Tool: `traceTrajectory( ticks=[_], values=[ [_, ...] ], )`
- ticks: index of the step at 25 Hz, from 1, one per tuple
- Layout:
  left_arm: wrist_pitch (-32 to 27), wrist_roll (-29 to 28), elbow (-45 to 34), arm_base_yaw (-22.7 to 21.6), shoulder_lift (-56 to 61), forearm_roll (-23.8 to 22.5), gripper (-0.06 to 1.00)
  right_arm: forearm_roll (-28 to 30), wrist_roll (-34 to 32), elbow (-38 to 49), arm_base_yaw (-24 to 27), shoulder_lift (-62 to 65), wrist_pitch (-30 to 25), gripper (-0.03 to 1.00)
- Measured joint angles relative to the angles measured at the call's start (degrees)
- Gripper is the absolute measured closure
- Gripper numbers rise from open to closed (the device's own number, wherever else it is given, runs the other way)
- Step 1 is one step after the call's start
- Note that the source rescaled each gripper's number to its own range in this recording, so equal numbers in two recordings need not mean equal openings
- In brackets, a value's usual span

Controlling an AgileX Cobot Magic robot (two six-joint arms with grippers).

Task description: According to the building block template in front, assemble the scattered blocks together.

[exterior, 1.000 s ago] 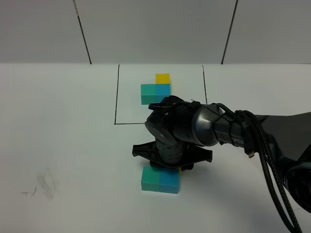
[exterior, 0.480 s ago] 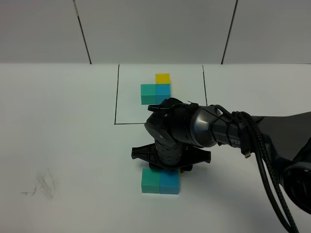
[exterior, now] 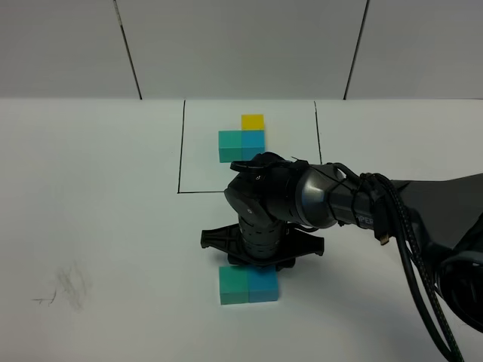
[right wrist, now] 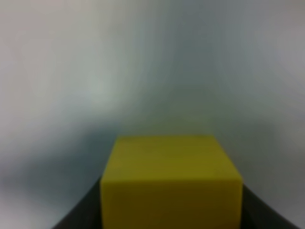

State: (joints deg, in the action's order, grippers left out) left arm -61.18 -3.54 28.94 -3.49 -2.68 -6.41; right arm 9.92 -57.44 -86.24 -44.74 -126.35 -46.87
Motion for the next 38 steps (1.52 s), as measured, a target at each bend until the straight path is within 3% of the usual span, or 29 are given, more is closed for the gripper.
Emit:
traceTrajectory(
  ticks=[13,20,28,38],
  values=[
    [0.00,0.00,0.00,0.00,0.00,0.00,0.29,-0.62,4.57,0.00,0.05,-0.12,0.15,0.67],
    [0.00,0.00,0.00,0.00,0.00,0.00,0.29,-1.20,8.70,-0.96,0.00,-0.30,-0.15,0.41],
    [0.00,-0.06,0.00,0.00,0.00,0.00,0.29,-0.69,13.58,-5.21,-0.05,-0.41,-1.97,0.01],
    [0.00,-0.06,0.00,0.00,0.00,0.00,0.29,11.85,15.10,-7.47,2.03,7.65,-5.13,-0.03]
  ],
)
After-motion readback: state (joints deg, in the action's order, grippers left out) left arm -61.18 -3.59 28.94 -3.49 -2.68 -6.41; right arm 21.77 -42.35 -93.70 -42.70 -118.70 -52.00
